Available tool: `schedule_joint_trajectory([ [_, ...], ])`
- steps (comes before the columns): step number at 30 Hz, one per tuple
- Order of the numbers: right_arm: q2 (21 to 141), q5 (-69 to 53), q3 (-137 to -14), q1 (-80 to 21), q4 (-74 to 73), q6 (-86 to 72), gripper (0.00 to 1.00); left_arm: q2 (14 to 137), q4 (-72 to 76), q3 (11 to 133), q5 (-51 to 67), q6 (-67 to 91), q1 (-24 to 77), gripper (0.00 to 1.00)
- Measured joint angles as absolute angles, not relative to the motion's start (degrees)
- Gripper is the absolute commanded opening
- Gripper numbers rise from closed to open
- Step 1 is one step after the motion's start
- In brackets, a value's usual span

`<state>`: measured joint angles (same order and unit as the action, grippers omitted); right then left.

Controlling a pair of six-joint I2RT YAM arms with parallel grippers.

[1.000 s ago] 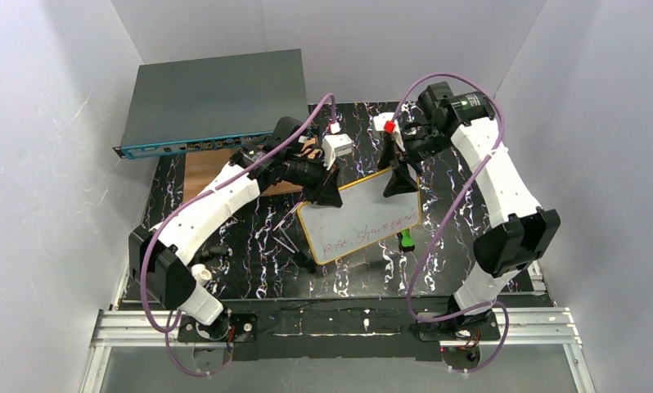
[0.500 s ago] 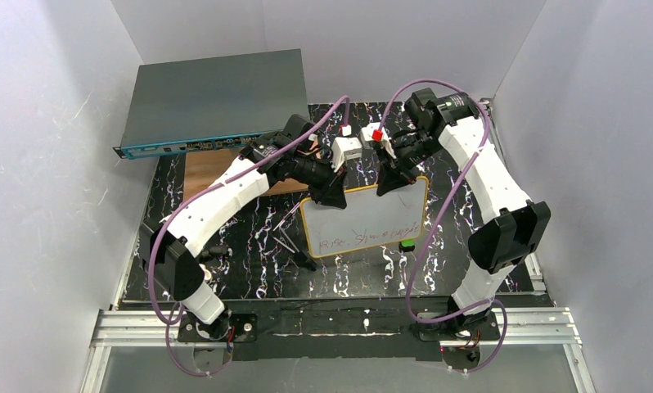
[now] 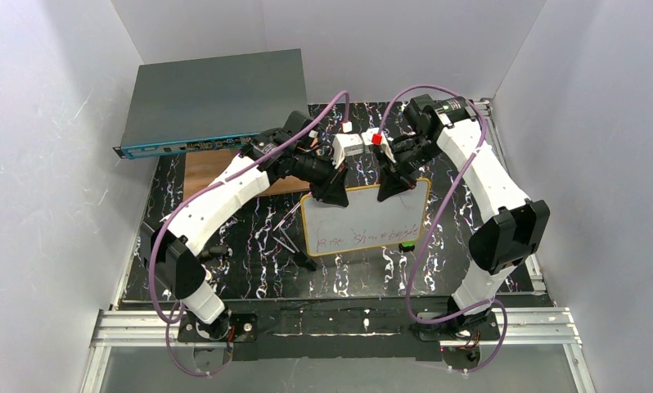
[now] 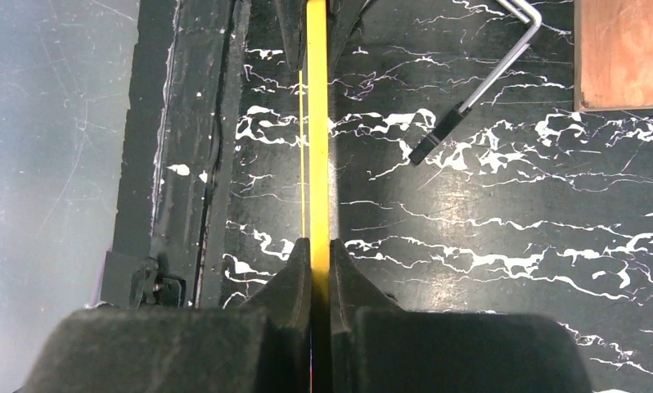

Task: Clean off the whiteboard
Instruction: Adjust the whiteboard at the center of the board.

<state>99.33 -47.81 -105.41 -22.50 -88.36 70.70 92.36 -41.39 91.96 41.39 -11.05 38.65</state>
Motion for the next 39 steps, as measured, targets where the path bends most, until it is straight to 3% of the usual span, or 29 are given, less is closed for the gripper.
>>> schedule_joint_trajectory([
  [4, 99.33, -47.68, -105.45, -22.48, -89.06, 70.76, 0.01, 92.31, -40.97, 91.7, 41.47, -11.94, 38.74, 0.0],
  [6, 99.33, -46.98, -105.51, -22.41, -88.97, 70.59, 0.01, 91.83, -39.05, 90.28, 41.36, -11.25, 38.74, 0.07],
  [9, 99.13, -45.69, -105.8, -21.87, -89.12, 70.13, 0.01, 89.6, -32.4, 85.34, 41.3, -7.18, 38.74, 0.34],
  [10, 98.91, -45.56, -105.86, -21.61, -89.38, 69.3, 0.01, 88.86, -29.67, 83.88, 41.17, -5.17, 38.59, 0.52],
  [11, 98.41, -45.54, -105.86, -20.8, -89.34, 67.81, 0.01, 87.48, -25.78, 82.04, 40.66, -2.04, 38.0, 0.6],
  [15, 94.96, -45.89, -105.47, -14.33, -88.9, 64.84, 0.01, 81.36, -15.97, 78.17, 39.33, 6.11, 35.07, 0.67],
  [19, 88.36, -46.17, -101.43, -8.62, -88.09, 61.36, 0.01, 75.9, -8.21, 76.55, 38.3, 11.22, 34.68, 0.98],
  [25, 81.28, -44.64, -94.83, 4.16, -78.67, 48.84, 0.01, 69.36, -0.05, 70.67, 36.36, 19.88, 35.05, 0.98],
  [30, 76.42, -39.53, -85.58, 10.28, -63.46, 36.62, 0.01, 72.07, 5.52, 63.99, 34.3, 29.61, 36.58, 0.98],
  [39, 74.98, -34.76, -75.9, 14.02, -48.6, 22.85, 0.01, 87.26, 0.86, 63.46, 13.32, 38.26, 54.15, 0.8],
])
